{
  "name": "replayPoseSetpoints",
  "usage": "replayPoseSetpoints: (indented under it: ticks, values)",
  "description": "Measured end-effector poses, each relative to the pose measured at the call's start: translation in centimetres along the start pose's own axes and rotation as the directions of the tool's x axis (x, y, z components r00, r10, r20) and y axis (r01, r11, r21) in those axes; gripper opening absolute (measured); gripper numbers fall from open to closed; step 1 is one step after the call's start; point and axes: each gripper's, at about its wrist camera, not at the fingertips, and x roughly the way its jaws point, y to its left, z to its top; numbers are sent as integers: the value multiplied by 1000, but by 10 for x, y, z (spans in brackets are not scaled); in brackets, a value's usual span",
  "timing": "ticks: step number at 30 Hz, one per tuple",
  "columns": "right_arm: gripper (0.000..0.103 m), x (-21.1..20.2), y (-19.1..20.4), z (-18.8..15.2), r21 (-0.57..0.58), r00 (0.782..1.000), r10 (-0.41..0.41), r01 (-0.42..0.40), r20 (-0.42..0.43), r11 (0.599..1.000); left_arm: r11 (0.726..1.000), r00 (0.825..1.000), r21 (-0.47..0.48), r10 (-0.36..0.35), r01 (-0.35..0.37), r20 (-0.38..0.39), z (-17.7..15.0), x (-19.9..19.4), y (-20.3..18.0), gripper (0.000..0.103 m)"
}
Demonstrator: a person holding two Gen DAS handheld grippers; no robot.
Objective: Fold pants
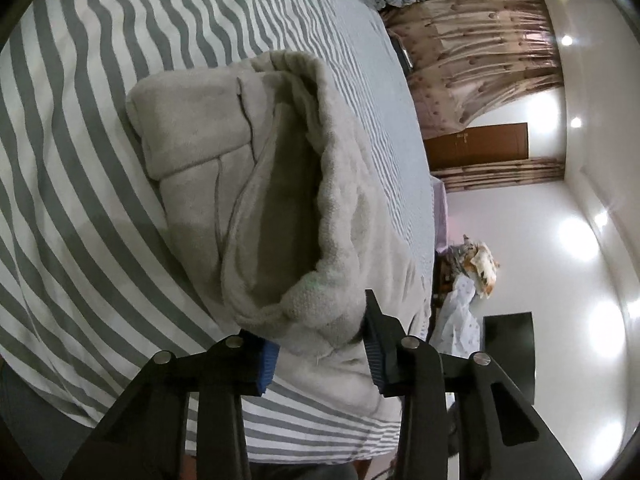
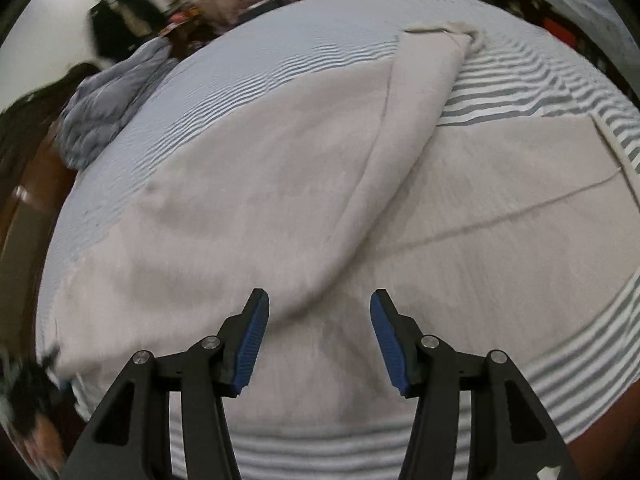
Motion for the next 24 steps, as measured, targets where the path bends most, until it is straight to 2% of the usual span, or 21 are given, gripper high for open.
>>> replayPoseSetpoints:
  ticks: [3,5,6,7,8,12,15,17,21,24]
  values:
    - [50,18,0,19,67,1000,-25,26,-13,997,1000,1000,10,5,-5,-1,3,2,-5,36]
    - [50,31,0,31,87,996,-89,91,-25,992,1000,1000,17,19,-19,-5,6,4,-6,35]
    - [42,35,0,34,92,995,-95,97,-25,991,1000,1000,16,21,-20,-6,8,6,-9,33]
    - [17,38,0,37,90,995,-99,101,-27,991,1000,1000,16,21,-21,-5,10,6,-9,32]
    - [8,40,1,42,77,992,-118,120,-33,990,1000,1000,18,26,-26,-5,11,6,-11,31]
    - [7,26,1,48,71,997,-76,76,-5,995,998,999,53,46,-46,-11,23,6,-32,28]
    - [6,4,9,49,45,998,-51,49,37,998,995,999,84,49,-48,-7,35,0,-48,27]
    - [6,-14,11,52,61,998,-8,4,64,998,992,999,117,48,-48,1,47,-5,-64,26]
    - [6,-44,15,52,76,993,48,-56,104,996,975,998,214,57,-62,27,70,-14,-103,25]
    - [6,-68,26,41,51,988,81,-88,134,995,966,997,244,77,-80,20,85,-13,-116,25]
